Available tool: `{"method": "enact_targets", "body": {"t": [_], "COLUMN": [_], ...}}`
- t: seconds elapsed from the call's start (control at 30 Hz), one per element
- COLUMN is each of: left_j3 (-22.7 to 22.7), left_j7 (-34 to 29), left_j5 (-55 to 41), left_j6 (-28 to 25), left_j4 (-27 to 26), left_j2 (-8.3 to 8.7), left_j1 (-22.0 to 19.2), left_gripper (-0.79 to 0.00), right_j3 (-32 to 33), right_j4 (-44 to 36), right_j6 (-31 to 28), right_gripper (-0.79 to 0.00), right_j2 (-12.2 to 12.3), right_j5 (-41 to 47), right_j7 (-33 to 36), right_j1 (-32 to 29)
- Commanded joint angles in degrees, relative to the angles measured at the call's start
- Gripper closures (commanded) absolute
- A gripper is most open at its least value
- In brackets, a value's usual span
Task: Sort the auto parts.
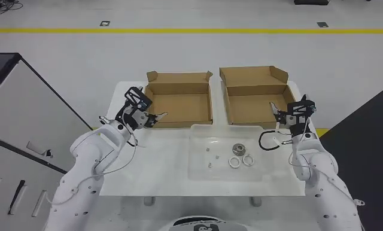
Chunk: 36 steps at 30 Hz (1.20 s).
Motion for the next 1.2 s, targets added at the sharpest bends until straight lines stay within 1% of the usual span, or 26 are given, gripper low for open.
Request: {"method": "enact_targets", "body": {"t": [0.0, 0.07, 0.23, 0.33, 0.43, 0.5, 0.63, 0.77, 0.97, 1.0, 1.17], "left_j3": [1.7, 3.4, 6.5, 8.3, 9.9, 11.2, 14.0, 16.6, 21.2, 21.8, 22.0], "left_j7": [-2.0, -3.3, -8.4, -13.0, -18.6, -22.9, -31.4, -37.5, -43.0, -43.8, -43.7], "left_j5": [0.2, 0.6, -4.0, -8.6, -14.1, -18.4, -26.7, -30.6, -36.2, -34.4, -33.9], "left_j6": [-1.8, -3.3, -7.5, -10.1, -11.5, -11.6, -9.5, -7.7, -5.7, -6.7, -6.9], "left_j4": [0.5, 0.9, 1.4, 1.4, 1.8, 2.3, 2.9, 3.2, 4.0, 3.6, 3.5], "left_j2": [-0.02, -0.06, -0.24, -0.32, -0.39, -0.45, -0.63, -0.74, -1.02, -0.94, -0.92], "left_j1": [-1.6, -2.9, -6.4, -8.3, -10.1, -11.2, -13.8, -16.5, -19.5, -20.1, -20.2], "left_gripper": [-0.785, -0.785, -0.785, -0.785, -0.785, -0.785, -0.785, -0.785, -0.785, -0.785, -0.785], "right_j3": [0.0, 0.0, 0.0, 0.0, 0.0, 0.0, 0.0, 0.0, 0.0, 0.0, 0.0], "right_j4": [0.0, 0.0, 0.0, 0.0, 0.0, 0.0, 0.0, 0.0, 0.0, 0.0, 0.0], "right_j6": [0.0, 0.0, 0.0, 0.0, 0.0, 0.0, 0.0, 0.0, 0.0, 0.0, 0.0], "right_gripper": [-0.785, -0.785, -0.785, -0.785, -0.785, -0.785, -0.785, -0.785, -0.785, -0.785, -0.785], "right_j2": [0.0, 0.0, 0.0, 0.0, 0.0, 0.0, 0.0, 0.0, 0.0, 0.0, 0.0], "right_j5": [0.0, 0.0, 0.0, 0.0, 0.0, 0.0, 0.0, 0.0, 0.0, 0.0, 0.0], "right_j7": [0.0, 0.0, 0.0, 0.0, 0.0, 0.0, 0.0, 0.0, 0.0, 0.0, 0.0], "right_j1": [0.0, 0.0, 0.0, 0.0, 0.0, 0.0, 0.0, 0.0, 0.0, 0.0, 0.0]}}
